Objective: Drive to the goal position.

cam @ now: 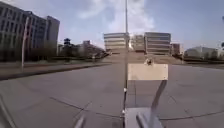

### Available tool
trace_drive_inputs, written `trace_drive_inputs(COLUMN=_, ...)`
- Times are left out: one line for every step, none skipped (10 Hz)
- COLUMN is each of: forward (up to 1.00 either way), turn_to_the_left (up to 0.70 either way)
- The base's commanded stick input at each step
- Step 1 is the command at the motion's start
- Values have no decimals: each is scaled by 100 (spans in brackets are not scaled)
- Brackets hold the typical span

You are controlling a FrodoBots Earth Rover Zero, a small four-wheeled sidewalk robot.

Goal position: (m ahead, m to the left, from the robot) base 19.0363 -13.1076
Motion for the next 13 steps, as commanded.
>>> trace_drive_inputs(forward=0, turn_to_the_left=70)
trace_drive_inputs(forward=0, turn_to_the_left=70)
trace_drive_inputs(forward=0, turn_to_the_left=70)
trace_drive_inputs(forward=0, turn_to_the_left=70)
trace_drive_inputs(forward=0, turn_to_the_left=70)
trace_drive_inputs(forward=0, turn_to_the_left=70)
trace_drive_inputs(forward=0, turn_to_the_left=70)
trace_drive_inputs(forward=0, turn_to_the_left=70)
trace_drive_inputs(forward=17, turn_to_the_left=57)
trace_drive_inputs(forward=53, turn_to_the_left=27)
trace_drive_inputs(forward=70, turn_to_the_left=14)
trace_drive_inputs(forward=70, turn_to_the_left=0)
trace_drive_inputs(forward=70, turn_to_the_left=0)
